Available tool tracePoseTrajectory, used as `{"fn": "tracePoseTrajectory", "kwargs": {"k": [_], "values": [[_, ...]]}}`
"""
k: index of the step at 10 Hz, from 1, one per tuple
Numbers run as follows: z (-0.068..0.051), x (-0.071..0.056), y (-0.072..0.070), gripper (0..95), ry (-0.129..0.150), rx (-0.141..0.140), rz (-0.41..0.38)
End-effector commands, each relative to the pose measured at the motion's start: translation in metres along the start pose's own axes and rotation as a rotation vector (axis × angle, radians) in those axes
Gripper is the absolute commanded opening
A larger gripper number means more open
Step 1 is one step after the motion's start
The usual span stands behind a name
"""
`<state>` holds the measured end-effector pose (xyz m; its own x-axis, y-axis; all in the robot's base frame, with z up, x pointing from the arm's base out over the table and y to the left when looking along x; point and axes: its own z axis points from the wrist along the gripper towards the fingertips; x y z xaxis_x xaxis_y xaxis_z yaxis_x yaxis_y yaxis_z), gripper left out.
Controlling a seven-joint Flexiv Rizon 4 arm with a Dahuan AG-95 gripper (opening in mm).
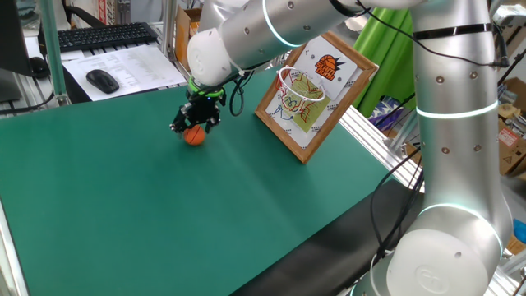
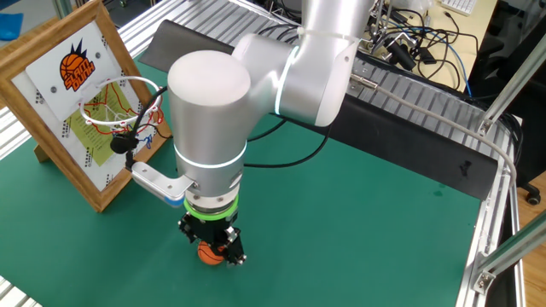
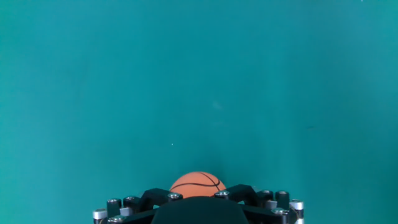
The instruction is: Grab a basketball, release it and shoot it into the basket
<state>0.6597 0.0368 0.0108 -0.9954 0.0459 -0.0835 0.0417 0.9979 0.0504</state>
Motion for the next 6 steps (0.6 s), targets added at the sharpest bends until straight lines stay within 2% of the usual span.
{"fn": "tracePoseTrajectory", "kwargs": {"k": [1,4,5,6], "values": [[-0.0002,-0.0013,0.0004,76.0,-0.009,-0.003,0.002],[-0.0004,-0.0013,0.0007,76.0,-0.013,-0.003,-0.001],[-0.0004,-0.0013,0.0007,57.0,-0.013,-0.003,-0.004],[-0.0004,-0.0013,0.0007,57.0,-0.014,-0.003,-0.007]]}}
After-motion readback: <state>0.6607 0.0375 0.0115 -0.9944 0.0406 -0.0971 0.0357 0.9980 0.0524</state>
